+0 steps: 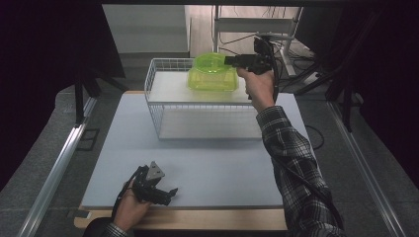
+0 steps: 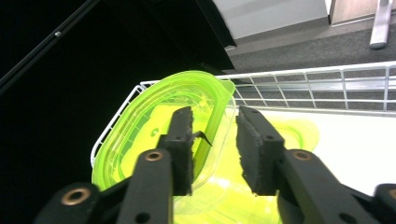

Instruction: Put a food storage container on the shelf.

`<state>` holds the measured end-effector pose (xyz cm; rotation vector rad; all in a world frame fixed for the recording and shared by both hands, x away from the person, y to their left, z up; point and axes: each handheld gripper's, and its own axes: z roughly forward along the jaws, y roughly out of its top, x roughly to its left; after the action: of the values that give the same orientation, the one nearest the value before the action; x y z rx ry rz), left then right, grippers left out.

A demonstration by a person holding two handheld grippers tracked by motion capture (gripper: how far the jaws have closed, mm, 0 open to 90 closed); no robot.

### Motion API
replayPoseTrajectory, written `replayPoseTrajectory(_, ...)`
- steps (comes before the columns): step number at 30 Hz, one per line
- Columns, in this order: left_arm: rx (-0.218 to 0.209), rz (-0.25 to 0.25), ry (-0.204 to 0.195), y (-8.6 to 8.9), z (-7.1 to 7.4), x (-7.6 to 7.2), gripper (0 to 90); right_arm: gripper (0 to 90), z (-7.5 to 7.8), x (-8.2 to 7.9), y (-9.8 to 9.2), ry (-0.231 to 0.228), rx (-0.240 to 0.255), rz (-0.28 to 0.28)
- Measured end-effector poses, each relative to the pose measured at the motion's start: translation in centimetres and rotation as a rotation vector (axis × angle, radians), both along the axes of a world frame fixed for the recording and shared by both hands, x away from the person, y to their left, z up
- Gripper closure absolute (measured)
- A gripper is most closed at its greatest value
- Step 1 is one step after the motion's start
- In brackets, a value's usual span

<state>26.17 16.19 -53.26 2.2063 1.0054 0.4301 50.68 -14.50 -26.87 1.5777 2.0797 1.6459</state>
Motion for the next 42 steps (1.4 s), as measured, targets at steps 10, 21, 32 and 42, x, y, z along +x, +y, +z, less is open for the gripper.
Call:
replayPoseTrajectory(10,0.002,0.0,0.001,0.0,0.0,0.0,1.3,42.2,0.1,-0.5,-1.0,-0.027,0.014,0.044)
replayPoseTrajectory(21,0.005,0.002,0.004,0.0,0.0,0.0,1.3,35.0,-0.3,-2.4,-1.9,-0.055,0.018,0.117)
replayPoseTrajectory(32,0.009,0.002,0.005,0.0,-0.1,0.1,1.2,30.0,-1.1,-4.3,-2.0,-0.095,-0.038,0.178)
replayPoseTrajectory(42,0.007,0.002,0.007,0.0,-0.1,0.1,1.2,23.2,-2.6,-5.7,-2.0,-0.11,-0.085,0.225)
